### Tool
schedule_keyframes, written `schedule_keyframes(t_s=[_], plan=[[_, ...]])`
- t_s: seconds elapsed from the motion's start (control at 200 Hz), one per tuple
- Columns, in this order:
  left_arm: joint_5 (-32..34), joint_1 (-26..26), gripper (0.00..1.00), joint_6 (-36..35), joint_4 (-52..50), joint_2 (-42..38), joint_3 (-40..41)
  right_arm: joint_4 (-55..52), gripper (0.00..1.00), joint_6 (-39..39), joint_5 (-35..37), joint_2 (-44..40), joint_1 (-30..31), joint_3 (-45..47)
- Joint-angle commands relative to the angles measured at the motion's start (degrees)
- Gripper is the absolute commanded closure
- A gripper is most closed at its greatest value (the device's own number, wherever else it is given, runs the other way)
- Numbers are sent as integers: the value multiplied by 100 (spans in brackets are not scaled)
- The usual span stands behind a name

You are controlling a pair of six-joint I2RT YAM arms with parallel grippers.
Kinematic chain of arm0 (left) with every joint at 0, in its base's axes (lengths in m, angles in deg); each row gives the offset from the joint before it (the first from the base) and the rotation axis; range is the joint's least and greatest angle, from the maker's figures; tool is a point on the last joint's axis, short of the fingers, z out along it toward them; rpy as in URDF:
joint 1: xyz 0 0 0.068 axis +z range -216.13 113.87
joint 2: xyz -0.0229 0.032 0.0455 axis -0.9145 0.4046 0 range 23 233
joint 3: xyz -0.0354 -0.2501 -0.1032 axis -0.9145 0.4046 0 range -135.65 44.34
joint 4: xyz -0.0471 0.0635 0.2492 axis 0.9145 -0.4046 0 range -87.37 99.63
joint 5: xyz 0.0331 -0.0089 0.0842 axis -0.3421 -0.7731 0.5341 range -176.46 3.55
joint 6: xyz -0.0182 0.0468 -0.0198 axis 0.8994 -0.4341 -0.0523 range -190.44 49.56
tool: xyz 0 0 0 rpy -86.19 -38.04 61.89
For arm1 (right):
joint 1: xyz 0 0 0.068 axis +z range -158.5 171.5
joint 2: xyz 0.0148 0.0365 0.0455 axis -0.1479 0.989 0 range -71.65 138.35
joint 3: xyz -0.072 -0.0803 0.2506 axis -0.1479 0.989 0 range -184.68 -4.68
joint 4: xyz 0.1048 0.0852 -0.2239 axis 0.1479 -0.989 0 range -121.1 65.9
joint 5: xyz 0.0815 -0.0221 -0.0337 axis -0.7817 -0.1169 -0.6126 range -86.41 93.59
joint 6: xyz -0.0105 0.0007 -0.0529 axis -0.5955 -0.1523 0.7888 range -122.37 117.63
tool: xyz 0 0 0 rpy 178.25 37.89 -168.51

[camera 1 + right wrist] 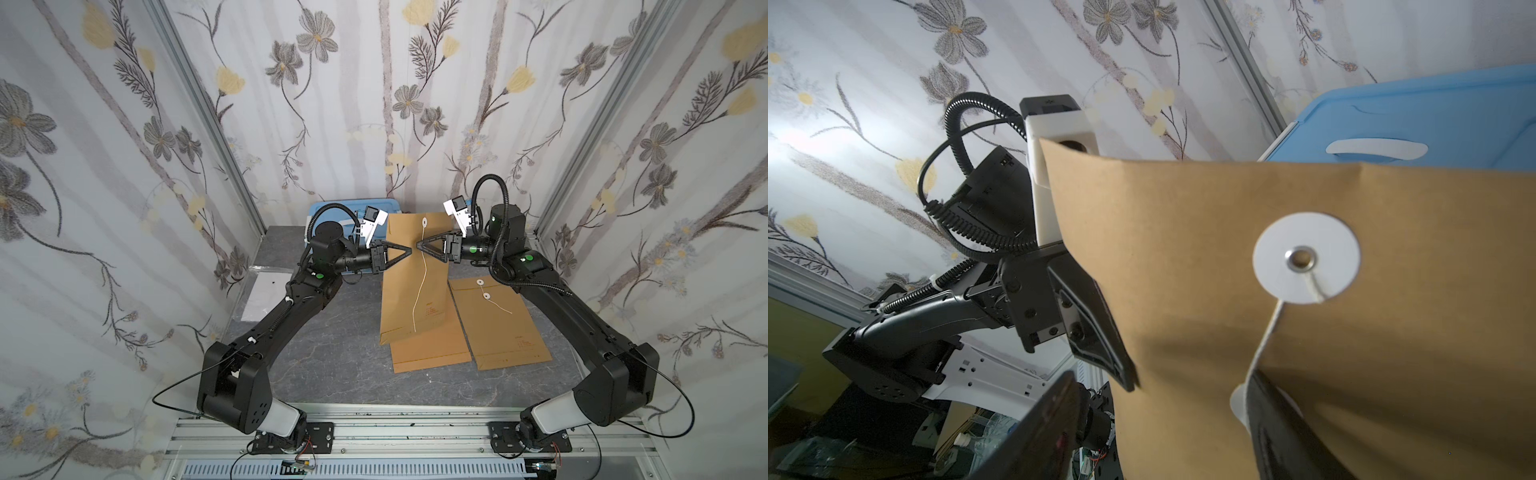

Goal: Close the mouth of the file bag
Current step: Close the file bag.

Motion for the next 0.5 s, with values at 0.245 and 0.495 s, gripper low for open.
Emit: schedule_keyframes(t_s=[0.245, 0.495], plan=[[-13, 98, 100, -675, -612, -183, -100, 1437, 35, -848, -619, 245, -3, 102], [0, 177, 100, -583, -452, -204, -82, 1691, 36, -1048, -794, 326, 94, 228]])
